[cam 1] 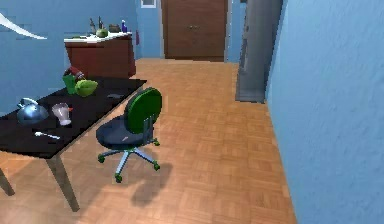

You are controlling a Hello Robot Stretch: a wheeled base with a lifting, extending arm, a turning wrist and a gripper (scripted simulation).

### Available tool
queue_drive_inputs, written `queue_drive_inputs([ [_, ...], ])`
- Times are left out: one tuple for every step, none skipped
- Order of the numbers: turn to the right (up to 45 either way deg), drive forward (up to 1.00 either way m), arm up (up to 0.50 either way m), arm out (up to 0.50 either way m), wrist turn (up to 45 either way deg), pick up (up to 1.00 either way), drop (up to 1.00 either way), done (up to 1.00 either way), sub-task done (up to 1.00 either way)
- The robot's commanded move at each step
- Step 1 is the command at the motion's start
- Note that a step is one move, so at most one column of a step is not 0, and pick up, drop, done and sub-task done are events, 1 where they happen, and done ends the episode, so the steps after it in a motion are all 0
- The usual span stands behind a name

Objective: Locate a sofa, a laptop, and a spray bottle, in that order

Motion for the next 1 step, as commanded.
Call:
queue_drive_inputs([
  [3.0,0.0,0.0,0.0,0.0,0.0,0.0,0.0,0.0],
])
